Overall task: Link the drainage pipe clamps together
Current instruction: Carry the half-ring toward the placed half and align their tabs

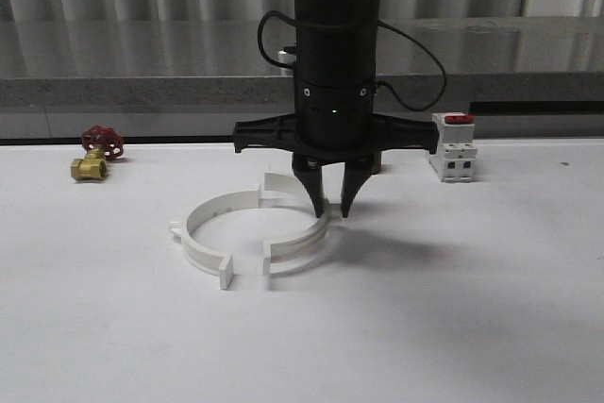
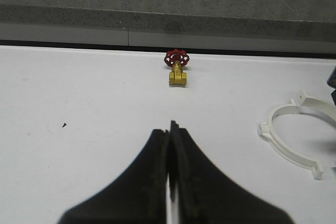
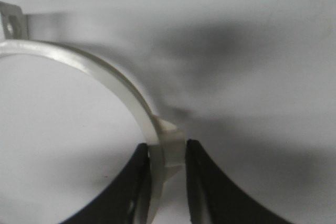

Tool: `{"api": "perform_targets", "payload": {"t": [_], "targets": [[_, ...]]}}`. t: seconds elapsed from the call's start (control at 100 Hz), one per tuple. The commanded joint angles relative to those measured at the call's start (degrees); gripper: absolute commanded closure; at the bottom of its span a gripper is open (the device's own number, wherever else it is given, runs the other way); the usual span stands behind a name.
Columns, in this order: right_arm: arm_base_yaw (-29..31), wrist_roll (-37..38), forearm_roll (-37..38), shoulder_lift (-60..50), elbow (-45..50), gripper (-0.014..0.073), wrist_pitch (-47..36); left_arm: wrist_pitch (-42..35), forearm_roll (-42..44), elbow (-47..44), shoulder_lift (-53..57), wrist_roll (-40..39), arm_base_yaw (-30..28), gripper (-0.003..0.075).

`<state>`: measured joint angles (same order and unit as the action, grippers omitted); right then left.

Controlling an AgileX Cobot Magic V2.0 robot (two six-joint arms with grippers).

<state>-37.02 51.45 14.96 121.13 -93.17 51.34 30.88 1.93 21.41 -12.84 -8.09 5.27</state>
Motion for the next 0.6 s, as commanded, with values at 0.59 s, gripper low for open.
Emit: {"api": "perform_targets", "payload": {"t": [0.59], "targets": [[-1.0,5.7,1.5,-2.4,-2.3,0.0494,-2.3,-4.4,-0.1,1.6,-0.5,-0.1,-0.2,0.0741]]}}
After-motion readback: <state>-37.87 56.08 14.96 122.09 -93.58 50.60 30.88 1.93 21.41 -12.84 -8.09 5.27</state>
